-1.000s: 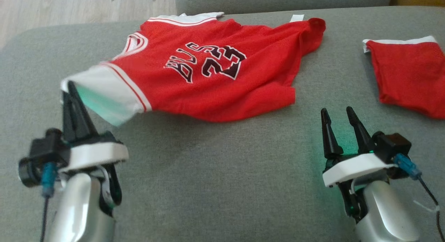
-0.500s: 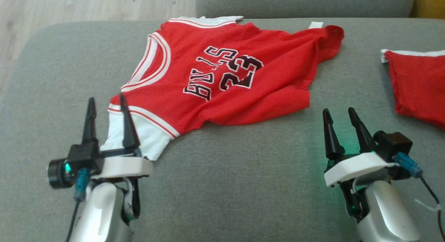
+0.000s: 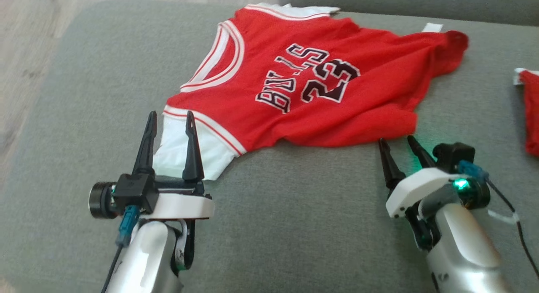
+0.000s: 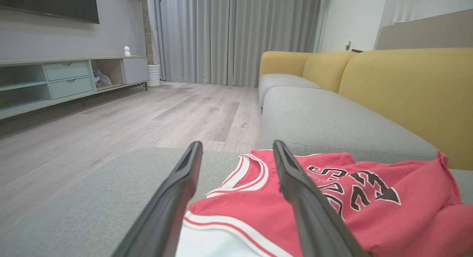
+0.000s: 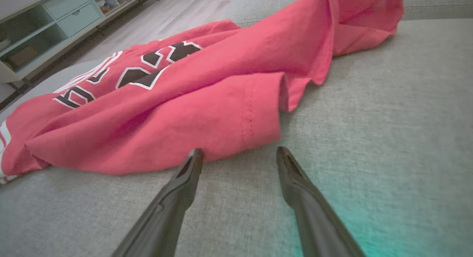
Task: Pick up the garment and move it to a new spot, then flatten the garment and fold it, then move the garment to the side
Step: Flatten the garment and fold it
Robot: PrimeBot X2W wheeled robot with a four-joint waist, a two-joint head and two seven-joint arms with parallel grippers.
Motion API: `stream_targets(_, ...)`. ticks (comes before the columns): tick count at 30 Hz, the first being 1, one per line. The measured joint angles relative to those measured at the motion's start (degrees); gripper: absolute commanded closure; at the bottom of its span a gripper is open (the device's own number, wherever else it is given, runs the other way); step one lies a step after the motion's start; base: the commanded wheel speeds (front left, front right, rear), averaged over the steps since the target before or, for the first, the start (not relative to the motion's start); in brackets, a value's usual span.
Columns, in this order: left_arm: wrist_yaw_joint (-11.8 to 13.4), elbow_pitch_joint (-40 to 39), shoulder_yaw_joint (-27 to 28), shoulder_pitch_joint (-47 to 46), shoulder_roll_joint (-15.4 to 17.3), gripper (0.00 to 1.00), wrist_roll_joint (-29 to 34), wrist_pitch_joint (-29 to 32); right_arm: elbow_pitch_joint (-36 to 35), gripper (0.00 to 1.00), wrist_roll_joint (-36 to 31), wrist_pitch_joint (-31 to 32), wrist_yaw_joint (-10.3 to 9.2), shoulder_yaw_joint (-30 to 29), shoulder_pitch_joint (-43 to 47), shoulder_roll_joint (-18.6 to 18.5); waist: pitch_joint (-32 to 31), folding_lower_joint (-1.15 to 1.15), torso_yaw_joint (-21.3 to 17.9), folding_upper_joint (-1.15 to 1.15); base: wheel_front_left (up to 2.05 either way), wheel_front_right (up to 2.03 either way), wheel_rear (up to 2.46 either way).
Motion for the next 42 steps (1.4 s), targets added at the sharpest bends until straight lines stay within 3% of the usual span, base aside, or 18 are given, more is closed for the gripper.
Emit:
stream_targets(6,0.0,0.0,-0.3,-0.02,-0.08,0.0,-0.04,0.0,5.49,0.0,-1.63,-0.01,0.0,-0.99,-4.36,-0.08,1.36,0.0,2.04,0.0,0.0,0.0,0.0)
stream_targets(7,0.0,0.0,-0.3,-0.02,-0.08,0.0,-0.04,0.0,6.3,0.23,-2.08,-0.27,0.0,-0.97,-5.09,-0.1,1.47,0.0,2.22,0.0,0.0,0.0,0.0)
stream_targets(8,0.0,0.0,-0.3,-0.03,-0.09,0.0,-0.04,0.0,7.09,0.23,-2.37,-0.62,0.0,-0.93,-5.75,-0.11,1.54,0.0,2.36,0.0,0.0,0.0,0.0)
stream_targets(9,0.0,0.02,-0.3,-0.04,-0.1,0.0,-0.04,0.0,7.8,0.82,-2.49,-1.05,0.0,-0.88,-6.33,-0.12,1.53,0.01,2.44,0.0,0.0,0.0,0.0)
stream_targets(10,0.0,0.07,-0.29,-0.04,-0.1,0.0,-0.04,0.0,8.46,1.0,-2.44,-1.6,0.0,-0.64,-6.73,-0.12,1.42,0.0,2.42,0.0,0.0,0.0,0.0)
stream_targets(18,0.0,0.7,0.18,0.2,0.09,0.0,-0.02,0.0,9.83,1.0,-1.92,-6.05,0.0,1.42,-6.61,-0.13,-0.85,0.0,-0.13,0.0,0.0,0.0,0.0)
stream_targets(22,-0.07,0.66,0.75,2.02,0.27,0.0,-0.02,-0.01,4.31,1.0,-3.8,-6.42,0.0,-2.29,-2.8,-0.42,-3.29,0.0,-3.93,0.0,0.0,0.0,0.0)
stream_targets(29,-0.58,0.67,0.24,3.64,0.27,0.0,-0.02,0.0,-10.06,1.0,-9.96,1.54,0.0,-10.56,5.46,-1.34,-6.37,-0.01,-7.39,0.0,0.0,0.0,0.0)
stream_targets(35,-1.04,0.67,-0.55,3.77,0.23,0.0,-0.03,0.0,-22.07,1.0,-12.61,10.06,0.0,-14.05,11.96,-0.36,-6.74,-0.01,-7.7,0.0,0.0,0.0,0.0)
stream_targets(42,-1.71,1.11,-2.08,3.61,0.14,0.0,-0.03,0.0,-24.28,1.0,-13.63,15.34,0.0,-13.17,11.48,0.12,-4.47,0.0,-5.81,0.0,0.0,0.0,0.0)
